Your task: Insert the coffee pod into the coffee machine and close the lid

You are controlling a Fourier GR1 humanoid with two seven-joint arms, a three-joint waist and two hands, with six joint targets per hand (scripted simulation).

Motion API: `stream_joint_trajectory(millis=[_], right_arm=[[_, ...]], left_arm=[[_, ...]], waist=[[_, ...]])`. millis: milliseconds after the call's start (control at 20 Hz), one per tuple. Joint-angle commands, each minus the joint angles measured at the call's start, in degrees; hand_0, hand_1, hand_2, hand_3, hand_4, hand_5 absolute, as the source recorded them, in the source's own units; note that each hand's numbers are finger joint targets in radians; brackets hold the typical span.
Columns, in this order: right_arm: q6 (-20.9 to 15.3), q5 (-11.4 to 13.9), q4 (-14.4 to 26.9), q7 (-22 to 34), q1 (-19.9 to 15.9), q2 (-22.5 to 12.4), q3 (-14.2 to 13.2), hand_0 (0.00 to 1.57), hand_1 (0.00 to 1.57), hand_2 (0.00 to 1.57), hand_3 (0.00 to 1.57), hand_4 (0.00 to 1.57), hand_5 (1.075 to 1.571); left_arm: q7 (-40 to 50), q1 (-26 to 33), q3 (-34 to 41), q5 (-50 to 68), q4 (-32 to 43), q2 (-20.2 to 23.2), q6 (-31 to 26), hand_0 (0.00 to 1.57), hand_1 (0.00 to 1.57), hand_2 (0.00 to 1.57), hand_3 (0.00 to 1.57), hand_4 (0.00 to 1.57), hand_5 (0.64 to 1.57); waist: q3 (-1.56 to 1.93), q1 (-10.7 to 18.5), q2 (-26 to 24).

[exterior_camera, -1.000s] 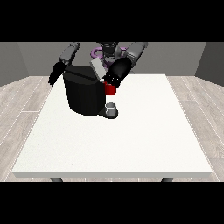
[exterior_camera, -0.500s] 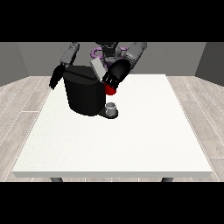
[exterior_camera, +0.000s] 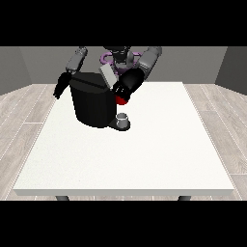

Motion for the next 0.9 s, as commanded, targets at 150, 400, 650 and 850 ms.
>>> stream_joint_trajectory(millis=[150,400,650,850], right_arm=[[1.05,0.54,-1.24,-1.19,3.17,-0.57,1.05,0.00,0.00,0.00,0.00,0.22,1.571],[0.24,-0.24,1.41,1.27,-2.84,-1.71,-1.81,0.00,0.00,0.00,0.00,0.16,1.571],[-1.02,0.94,2.38,0.29,-0.58,-0.58,-0.94,0.00,0.00,0.00,0.00,0.21,1.571],[-1.02,2.11,2.37,-0.96,-0.78,-0.91,-0.02,0.00,0.00,0.00,0.00,0.15,1.571]], left_arm=[[-2.65,0.63,-0.17,-1.86,0.84,2.42,2.80,0.92,0.92,0.98,0.69,0.00,1.571],[-1.02,-0.53,-2.27,-4.52,-0.57,0.77,4.89,0.00,0.00,0.67,0.54,0.00,1.571],[-1.76,-0.59,-1.77,-4.30,0.07,1.18,3.81,0.00,0.00,0.56,0.46,0.00,1.571],[-0.70,-1.47,-1.44,-4.72,1.19,1.00,4.01,0.00,0.00,0.43,0.33,0.00,1.571]], waist=[[0.01,-2.14,0.22],[0.02,0.81,1.16],[0.03,1.50,0.20],[0.02,0.25,1.31]])
